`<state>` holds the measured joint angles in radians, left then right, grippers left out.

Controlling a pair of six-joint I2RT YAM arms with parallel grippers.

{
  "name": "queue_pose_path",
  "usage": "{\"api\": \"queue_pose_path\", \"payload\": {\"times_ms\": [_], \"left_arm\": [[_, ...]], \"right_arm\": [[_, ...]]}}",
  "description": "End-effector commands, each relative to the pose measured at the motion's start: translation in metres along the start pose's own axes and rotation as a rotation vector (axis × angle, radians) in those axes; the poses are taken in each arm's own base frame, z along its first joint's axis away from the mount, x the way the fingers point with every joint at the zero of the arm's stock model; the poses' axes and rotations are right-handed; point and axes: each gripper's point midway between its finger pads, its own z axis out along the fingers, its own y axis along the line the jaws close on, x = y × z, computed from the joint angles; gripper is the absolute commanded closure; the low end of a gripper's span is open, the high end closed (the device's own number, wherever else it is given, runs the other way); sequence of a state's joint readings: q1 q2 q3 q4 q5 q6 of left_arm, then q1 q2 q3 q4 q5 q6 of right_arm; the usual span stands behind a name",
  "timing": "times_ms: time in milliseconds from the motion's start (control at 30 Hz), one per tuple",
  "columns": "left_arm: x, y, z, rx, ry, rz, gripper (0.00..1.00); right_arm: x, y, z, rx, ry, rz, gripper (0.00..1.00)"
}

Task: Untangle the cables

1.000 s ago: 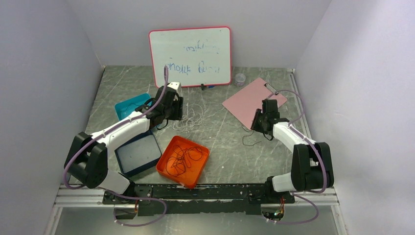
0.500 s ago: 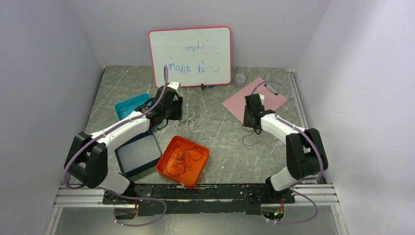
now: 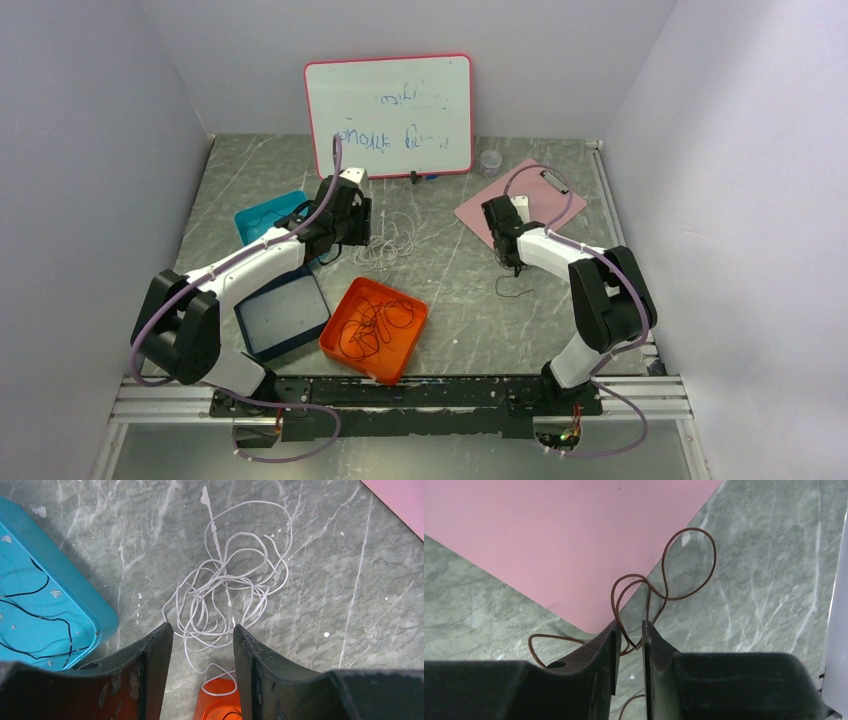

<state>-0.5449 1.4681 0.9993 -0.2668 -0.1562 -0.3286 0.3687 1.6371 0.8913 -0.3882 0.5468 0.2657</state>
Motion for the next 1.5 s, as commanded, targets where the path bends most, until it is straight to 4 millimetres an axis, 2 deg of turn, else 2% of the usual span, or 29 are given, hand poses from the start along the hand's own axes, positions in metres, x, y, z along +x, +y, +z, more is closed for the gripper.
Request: {"api": "queue_pose_path", "payload": {"times_ms": [0,233,367,433,533,567,667,733,833,967,1067,1200,1300,1467], "left_arm": [[-0.001,0.001,0.001,0.007,-0.004,-0.004,0.48],[-0.003,0.002,-0.002,0.0,-0.009,-0.002,0.48],[-0.009,0.004,-0.009,0.0,-0.029,-0.004,0.48],[-0.012,0.002,-0.013,0.011,-0.037,0.0,0.48],[-0.013,-0.002,-0.021,0.046,-0.052,0.001,0.48],[-0.013,-0.004,-0.024,0.06,-0.055,-0.003,0.48],[-0.007,-0.007,-0.032,0.091,-0.054,-0.019,0.48],[-0.005,-0.008,-0.039,0.104,-0.059,-0.033,0.48],[-0.003,-0.01,-0.049,0.131,-0.074,-0.048,0.48],[-0.004,-0.013,-0.063,0.162,-0.099,-0.095,0.48],[-0.005,-0.005,-0.071,0.13,-0.12,-0.098,0.47],[-0.009,0.006,-0.087,0.096,-0.168,-0.101,0.47],[-0.014,0.012,-0.101,0.087,-0.222,-0.114,0.47],[-0.02,0.017,-0.117,0.087,-0.295,-0.141,0.46]], "right_arm": [[-0.011,-0.01,-0.001,0.068,-0.022,-0.013,0.79],[-0.018,-0.004,-0.003,0.034,-0.04,0.007,1.0],[-0.03,-0.009,-0.017,0.02,-0.084,0.036,1.0],[-0.045,-0.013,-0.031,0.004,-0.129,0.066,1.0],[-0.074,-0.019,-0.059,-0.042,-0.218,0.117,1.0],[-0.089,-0.019,-0.072,-0.076,-0.26,0.131,1.0],[-0.125,-0.011,-0.113,-0.231,-0.377,0.16,1.0],[-0.142,0.0,-0.14,-0.341,-0.443,0.167,1.0],[-0.163,0.029,-0.184,-0.542,-0.535,0.145,1.0],[-0.175,0.067,-0.236,-0.782,-0.611,0.119,1.0],[-0.166,0.106,-0.271,-0.931,-0.639,0.039,1.0],[-0.134,0.154,-0.294,-1.068,-0.649,-0.117,1.0],[-0.101,0.185,-0.302,-1.111,-0.659,-0.241,1.0],[-0.053,0.228,-0.303,-1.139,-0.655,-0.402,1.0]]}}
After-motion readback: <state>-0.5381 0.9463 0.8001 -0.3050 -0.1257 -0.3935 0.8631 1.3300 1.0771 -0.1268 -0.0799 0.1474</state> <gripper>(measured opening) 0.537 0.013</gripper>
